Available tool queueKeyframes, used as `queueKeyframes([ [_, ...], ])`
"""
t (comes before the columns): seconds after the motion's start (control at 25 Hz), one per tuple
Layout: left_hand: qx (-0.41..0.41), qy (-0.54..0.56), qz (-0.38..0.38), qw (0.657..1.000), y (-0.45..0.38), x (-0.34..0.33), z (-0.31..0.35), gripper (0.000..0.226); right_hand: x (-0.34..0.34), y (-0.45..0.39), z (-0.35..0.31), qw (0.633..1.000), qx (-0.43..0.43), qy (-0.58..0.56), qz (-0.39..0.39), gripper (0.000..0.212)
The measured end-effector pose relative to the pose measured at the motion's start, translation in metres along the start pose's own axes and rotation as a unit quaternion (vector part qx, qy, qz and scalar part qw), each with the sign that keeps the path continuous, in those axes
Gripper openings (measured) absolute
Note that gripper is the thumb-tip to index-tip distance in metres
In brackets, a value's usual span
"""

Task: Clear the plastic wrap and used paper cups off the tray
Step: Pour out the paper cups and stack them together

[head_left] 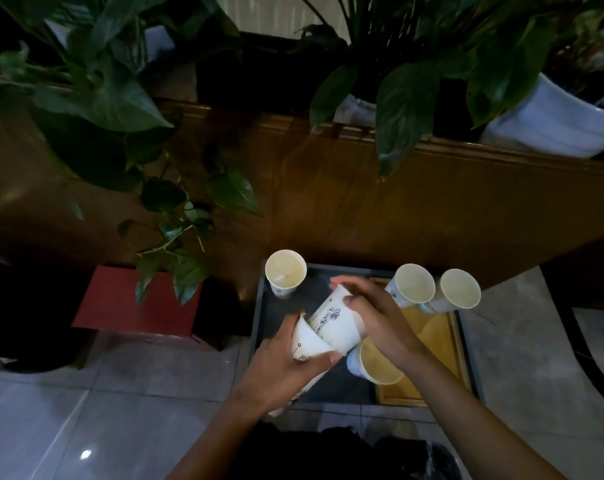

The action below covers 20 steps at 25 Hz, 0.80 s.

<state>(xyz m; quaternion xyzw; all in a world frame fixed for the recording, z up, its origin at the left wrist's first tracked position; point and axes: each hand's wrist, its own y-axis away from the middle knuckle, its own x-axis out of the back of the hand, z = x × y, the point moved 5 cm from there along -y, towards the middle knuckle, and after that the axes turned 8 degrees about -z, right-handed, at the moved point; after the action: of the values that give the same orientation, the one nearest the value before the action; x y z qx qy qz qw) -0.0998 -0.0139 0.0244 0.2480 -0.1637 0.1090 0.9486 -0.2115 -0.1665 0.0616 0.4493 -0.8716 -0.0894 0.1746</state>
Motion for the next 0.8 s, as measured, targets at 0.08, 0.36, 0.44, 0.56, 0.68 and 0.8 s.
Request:
queueKeyframes([
  [0.08, -0.009, -0.001, 0.007, 1.0, 0.001, 0.0, 0.002, 0.096, -0.007, 0.002, -0.001, 1.0, 0.004, 0.017, -0.004, 0.029],
  [0.36, -0.021, -0.011, 0.009, 1.0, 0.001, 0.0, 0.0, 0.089, -0.021, 0.01, 0.0, 0.999, 0.025, 0.013, -0.03, 0.027],
  [0.44, -0.028, 0.004, 0.012, 1.0, 0.003, -0.001, 0.001, 0.084, -0.023, 0.012, -0.002, 0.998, 0.034, 0.011, -0.045, 0.031],
  [0.56, -0.033, 0.041, 0.005, 0.999, 0.005, -0.006, 0.002, 0.075, -0.028, 0.016, -0.003, 0.997, 0.037, 0.025, -0.063, 0.035],
  [0.68, -0.035, 0.061, 0.009, 0.997, 0.008, -0.004, 0.004, 0.069, -0.032, 0.018, -0.003, 0.996, 0.035, 0.042, -0.074, 0.036],
  [0.8, -0.036, 0.065, 0.009, 0.997, 0.008, -0.004, 0.002, 0.066, -0.035, 0.02, -0.004, 0.994, 0.039, 0.054, -0.083, 0.036],
])
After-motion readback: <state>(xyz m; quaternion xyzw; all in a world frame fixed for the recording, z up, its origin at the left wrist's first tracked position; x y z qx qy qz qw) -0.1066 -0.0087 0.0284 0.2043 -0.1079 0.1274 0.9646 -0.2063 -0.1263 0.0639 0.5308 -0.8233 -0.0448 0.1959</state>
